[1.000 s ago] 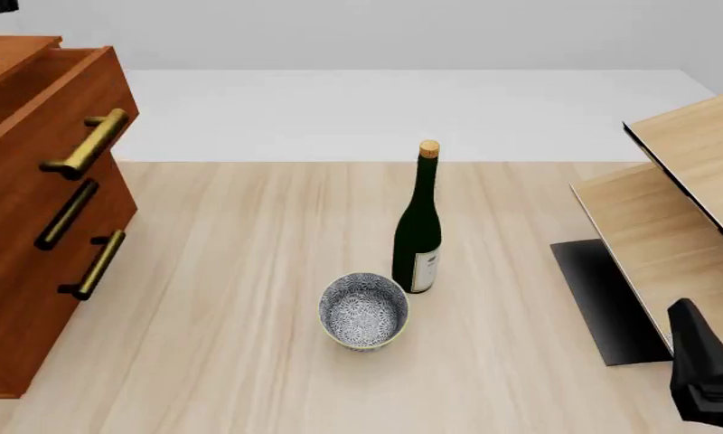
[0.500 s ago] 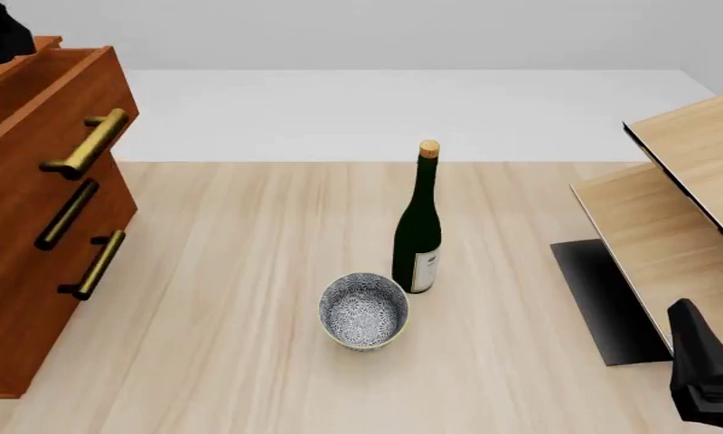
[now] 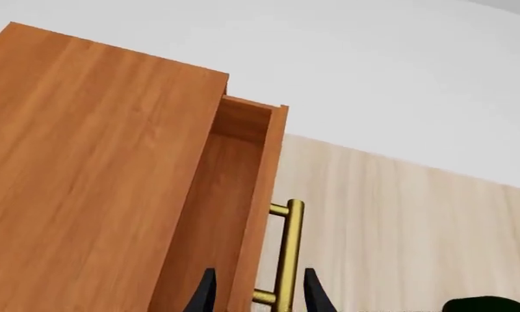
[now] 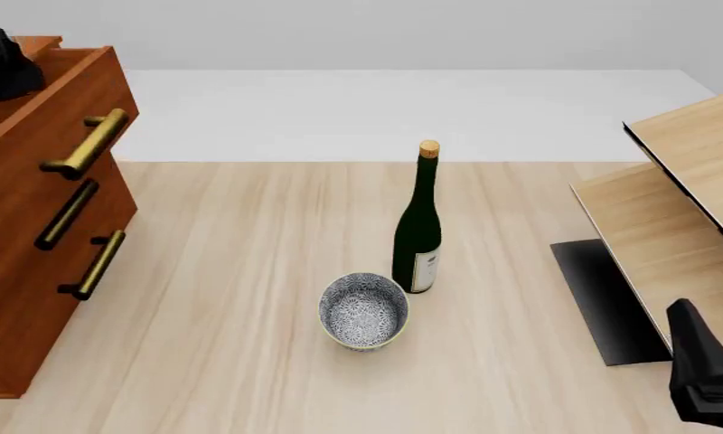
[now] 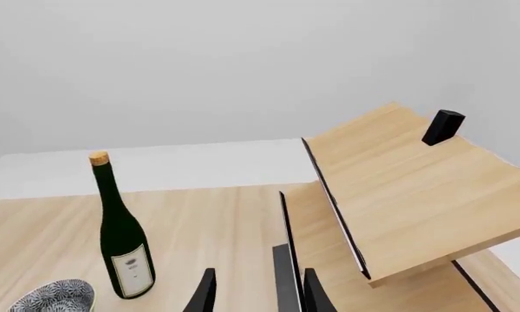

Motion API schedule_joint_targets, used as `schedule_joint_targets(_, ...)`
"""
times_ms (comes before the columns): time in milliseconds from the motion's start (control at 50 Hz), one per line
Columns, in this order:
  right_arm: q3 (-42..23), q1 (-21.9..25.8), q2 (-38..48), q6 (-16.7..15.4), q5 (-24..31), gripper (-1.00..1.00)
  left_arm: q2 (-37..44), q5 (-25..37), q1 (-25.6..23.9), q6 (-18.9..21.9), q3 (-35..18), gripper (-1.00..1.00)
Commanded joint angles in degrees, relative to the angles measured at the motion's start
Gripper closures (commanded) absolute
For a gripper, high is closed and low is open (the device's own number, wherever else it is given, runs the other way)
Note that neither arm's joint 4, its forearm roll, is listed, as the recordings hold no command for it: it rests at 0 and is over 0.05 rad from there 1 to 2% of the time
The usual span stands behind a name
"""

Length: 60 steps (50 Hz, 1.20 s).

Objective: Close the bottom drawer of the cabinet and open the top drawer.

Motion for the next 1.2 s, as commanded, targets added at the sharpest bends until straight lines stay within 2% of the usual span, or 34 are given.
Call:
schedule_joint_targets(20, 0.0, 0.2, -0.2, -0.3, 0.2, -1.00, -0.6, -0.9, 0.0, -1.4, 3.0, -1.00)
schedule_joint_targets(420, 0.1, 0.1, -0.2, -0.5, 0.2, -1.00, 0.7, -3.4, -3.7, -4.7, 7.0, -1.00)
schedule_joint_targets(820, 0.1, 0.1, -0.2, -0.5, 0.2, -1.00, 1.1, -5.0, -6.0, -5.6, 9.1, -1.00)
schedule_joint_targets(1120, 0.1, 0.0, -0.2, -0.5, 0.2, -1.00, 0.5, -5.4, -10.7, -6.1, 9.9, -1.00)
schedule_joint_targets(1200, 0.1, 0.0, -0.2, -0.5, 0.2, -1.00, 0.1, -6.1, -13.6, -8.1, 10.2, -1.00)
